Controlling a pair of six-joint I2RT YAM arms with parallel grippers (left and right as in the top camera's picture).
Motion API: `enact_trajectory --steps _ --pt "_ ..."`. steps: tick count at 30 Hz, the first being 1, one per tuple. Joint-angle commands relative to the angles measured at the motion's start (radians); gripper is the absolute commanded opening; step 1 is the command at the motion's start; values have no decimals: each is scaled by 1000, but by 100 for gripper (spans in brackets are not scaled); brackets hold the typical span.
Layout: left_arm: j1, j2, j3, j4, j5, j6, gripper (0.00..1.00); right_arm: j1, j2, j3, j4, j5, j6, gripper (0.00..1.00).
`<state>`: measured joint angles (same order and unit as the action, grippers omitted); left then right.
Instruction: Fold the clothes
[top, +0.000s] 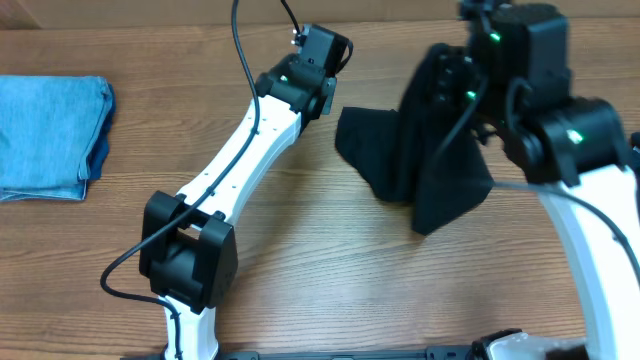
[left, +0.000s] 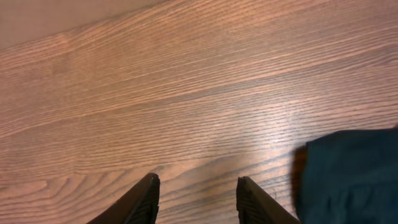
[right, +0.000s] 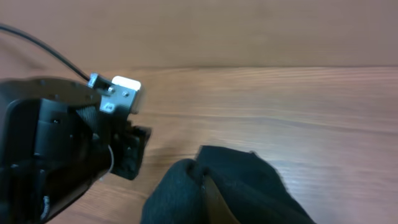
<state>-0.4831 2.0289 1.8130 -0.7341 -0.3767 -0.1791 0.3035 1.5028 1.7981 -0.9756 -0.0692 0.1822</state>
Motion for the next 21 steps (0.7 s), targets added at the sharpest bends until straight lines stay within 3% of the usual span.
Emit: enact_trajectory --steps 1,6,11,14,16,21 --pt "5 -62 42 -65 26 17 43 2 41 21 107 -204 -34 4" --pt "47 -132 42 -121 -51 -72 43 2 50 40 314 -277 -29 4" --pt "117 -254 42 -121 -10 -75 47 -25 51 72 432 -238 -26 4" --pt "123 -295 42 -132 -2 -60 48 -37 69 71 353 -223 -26 4" --pt "120 -302 41 -181 12 -53 49 -36 103 71 120 -103 -26 6" --pt "119 -283 39 -242 143 -53 49 -37 142 71 -125 77 -26 9"
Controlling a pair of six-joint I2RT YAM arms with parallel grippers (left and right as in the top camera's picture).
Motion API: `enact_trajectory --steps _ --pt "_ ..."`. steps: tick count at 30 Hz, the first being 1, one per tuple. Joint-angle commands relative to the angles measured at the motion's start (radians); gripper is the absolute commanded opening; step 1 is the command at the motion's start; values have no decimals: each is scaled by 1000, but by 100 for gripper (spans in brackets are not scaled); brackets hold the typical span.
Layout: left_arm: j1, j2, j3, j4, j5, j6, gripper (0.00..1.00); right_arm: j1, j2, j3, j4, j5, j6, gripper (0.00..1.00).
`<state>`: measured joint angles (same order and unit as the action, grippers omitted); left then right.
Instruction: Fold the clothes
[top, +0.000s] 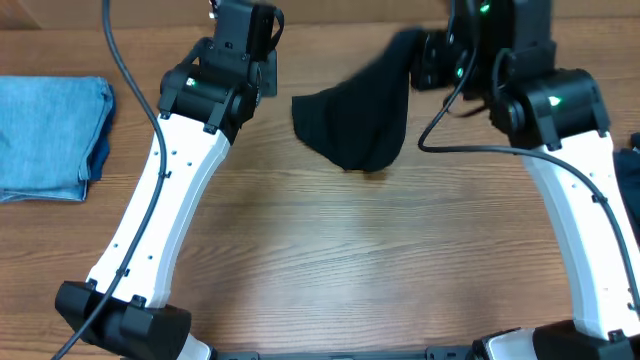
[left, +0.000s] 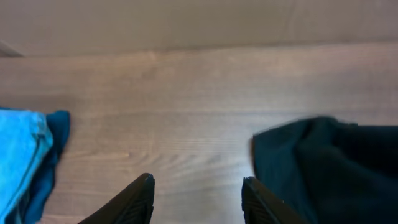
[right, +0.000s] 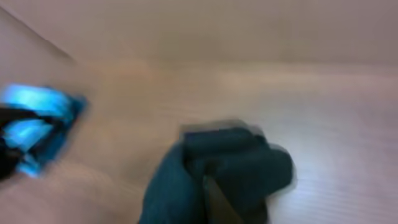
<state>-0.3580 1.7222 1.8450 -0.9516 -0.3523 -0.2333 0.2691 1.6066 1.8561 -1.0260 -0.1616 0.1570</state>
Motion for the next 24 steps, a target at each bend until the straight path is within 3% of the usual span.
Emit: enact_trajectory --steps 1,6,11,19,22,24 --pt "-9 27 6 -35 150 1 49 -2 47 11 -115 217 0 9" --pt "-34 30 -4 -60 165 1 48 -24 92 9 -194 386 87 9" --pt "-70 30 -4 -113 146 1 48 -126 133 9 -229 414 180 8" --pt "-132 30 -11 -114 126 12 50 -311 145 9 -210 430 211 7" --pt "-146 31 -32 -85 141 14 52 -341 145 9 -206 415 189 13" --pt "-153 37 -51 -68 165 22 52 -341 145 9 -209 376 145 27"
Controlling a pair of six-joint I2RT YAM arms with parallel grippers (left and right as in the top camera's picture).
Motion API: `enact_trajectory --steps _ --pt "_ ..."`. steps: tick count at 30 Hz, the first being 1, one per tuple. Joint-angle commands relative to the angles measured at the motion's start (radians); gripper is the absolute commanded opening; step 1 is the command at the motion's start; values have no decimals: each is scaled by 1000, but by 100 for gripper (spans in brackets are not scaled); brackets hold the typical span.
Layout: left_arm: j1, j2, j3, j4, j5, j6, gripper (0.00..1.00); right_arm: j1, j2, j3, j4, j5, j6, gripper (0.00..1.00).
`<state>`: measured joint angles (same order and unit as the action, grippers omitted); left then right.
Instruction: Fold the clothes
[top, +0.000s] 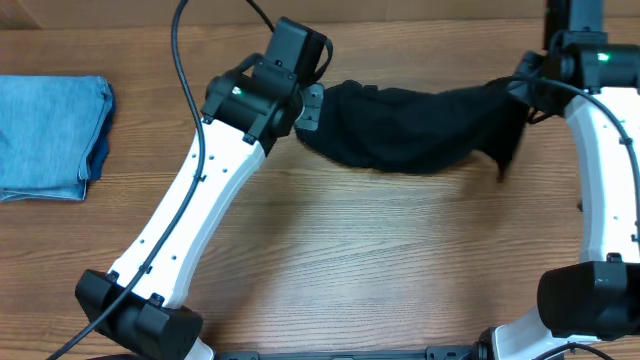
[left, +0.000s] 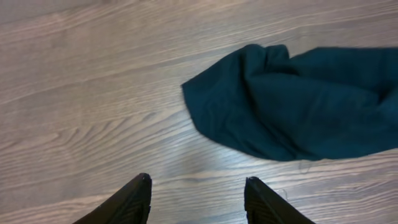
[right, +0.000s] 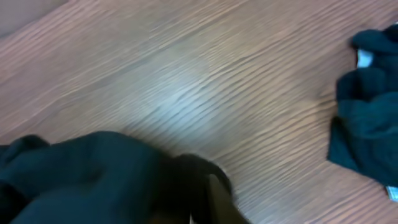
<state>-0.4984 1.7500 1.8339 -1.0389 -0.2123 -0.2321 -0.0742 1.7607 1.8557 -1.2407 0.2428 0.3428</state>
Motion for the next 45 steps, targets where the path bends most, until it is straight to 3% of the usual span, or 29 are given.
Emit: enact_trajectory --steps 1,3,5,11,16,19,21,24,27,37,45 --pt "-16 13 -49 25 32 20 52 3 -9 9 0 -44 -46 35" --pt "-26 24 -69 33 34 19 52 10 -8 9 -15 -76 -47 49" --pt "-40 35 -93 40 39 19 52 12 -8 9 -29 -112 -47 56" --pt "-115 71 -153 76 59 28 51 13 -8 9 -64 -248 -62 57" --pt "-188 79 -263 225 67 79 58 11 -8 9 -38 -253 -58 62" --pt "-197 79 -354 407 69 111 62 -5 -9 10 -13 -321 -55 63" --pt "-197 85 -417 568 90 173 70 -27 -12 10 23 -425 -55 64" --pt "-198 114 -453 688 138 256 72 -70 -20 10 63 -582 -55 66" --pt "-200 157 -452 726 164 263 70 -108 -27 10 70 -665 -55 69" --pt "-270 271 -450 806 160 279 66 -115 -32 10 55 -667 -85 69" --pt "-294 340 -450 847 69 285 62 -115 -32 10 49 -667 -89 69"
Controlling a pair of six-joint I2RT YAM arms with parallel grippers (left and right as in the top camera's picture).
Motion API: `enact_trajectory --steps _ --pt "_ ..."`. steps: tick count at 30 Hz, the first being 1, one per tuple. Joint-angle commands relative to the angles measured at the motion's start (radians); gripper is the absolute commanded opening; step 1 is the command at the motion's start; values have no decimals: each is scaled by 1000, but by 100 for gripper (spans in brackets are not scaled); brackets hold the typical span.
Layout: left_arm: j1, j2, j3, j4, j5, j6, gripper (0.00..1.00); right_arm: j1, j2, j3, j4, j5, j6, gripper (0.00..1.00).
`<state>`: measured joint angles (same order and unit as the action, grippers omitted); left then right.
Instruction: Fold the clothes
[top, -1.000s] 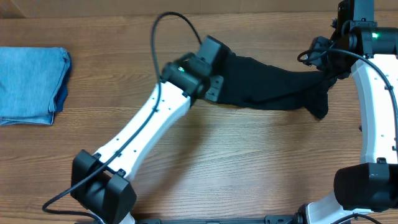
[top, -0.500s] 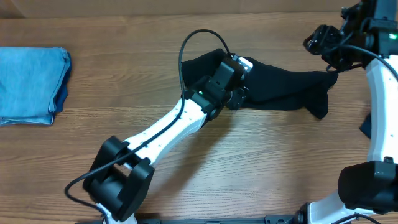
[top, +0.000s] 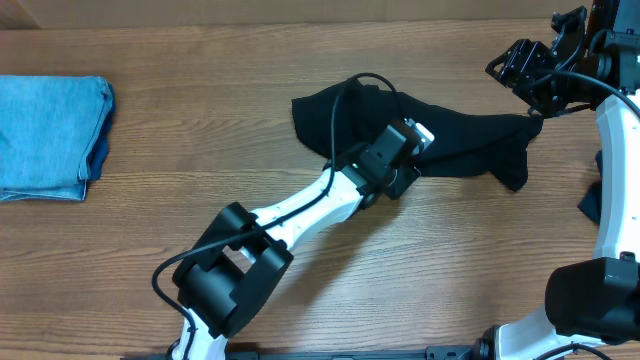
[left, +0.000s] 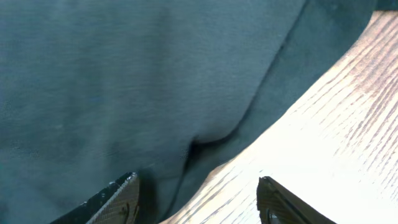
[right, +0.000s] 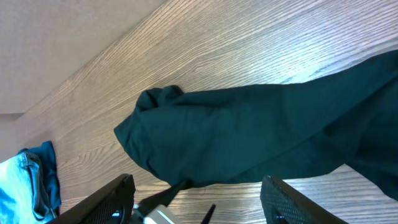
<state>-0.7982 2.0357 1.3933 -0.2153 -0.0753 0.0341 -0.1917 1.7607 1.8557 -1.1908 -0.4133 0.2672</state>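
A black garment (top: 440, 140) lies spread crosswise on the wooden table (top: 300, 250), its bunched left end at the back centre. It looks dark teal in the left wrist view (left: 124, 81) and the right wrist view (right: 249, 137). My left gripper (top: 403, 158) is low at the garment's near edge, open. In its own view (left: 199, 202) one finger (left: 118, 199) is over the cloth and the other over bare wood. My right gripper (top: 522, 68) hangs open at the back right, above the garment's right end, holding nothing (right: 202, 205).
Folded blue jeans (top: 50, 140) lie at the far left of the table, also visible in the right wrist view (right: 28, 180). Another dark cloth (top: 592, 205) shows at the right edge. The left arm (top: 300, 215) crosses the table's middle diagonally.
My right gripper has let go of the garment's right end and is open above it. The garment lies flat on the table. My left gripper moved from its left end to its near edge.
First my right gripper held the garment bunched and hanging at the right, the left one open beside it. Then the garment was at the back centre. Then it was stretched rightward across the table, still held. Now it lies released, with both grippers open.
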Motion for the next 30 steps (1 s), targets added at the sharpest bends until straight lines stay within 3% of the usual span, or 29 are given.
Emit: enact_trajectory --steps 1,14,19,23,26,30 --pt "8 61 -9 35 -77 19 61 3 -32 10 -5 -11 -13 69" --pt "27 76 -2 150 -182 31 54 5 -32 10 -38 -11 -40 67" --pt "35 76 -2 150 -220 31 33 6 -32 10 -47 -12 -40 66" --pt "45 76 -2 150 -220 30 30 6 -32 10 -53 -12 -40 65" --pt "54 76 -2 147 -220 29 9 6 -32 10 -61 -12 -40 63" --pt "55 75 47 61 -231 30 4 6 -32 10 -69 -11 -51 63"
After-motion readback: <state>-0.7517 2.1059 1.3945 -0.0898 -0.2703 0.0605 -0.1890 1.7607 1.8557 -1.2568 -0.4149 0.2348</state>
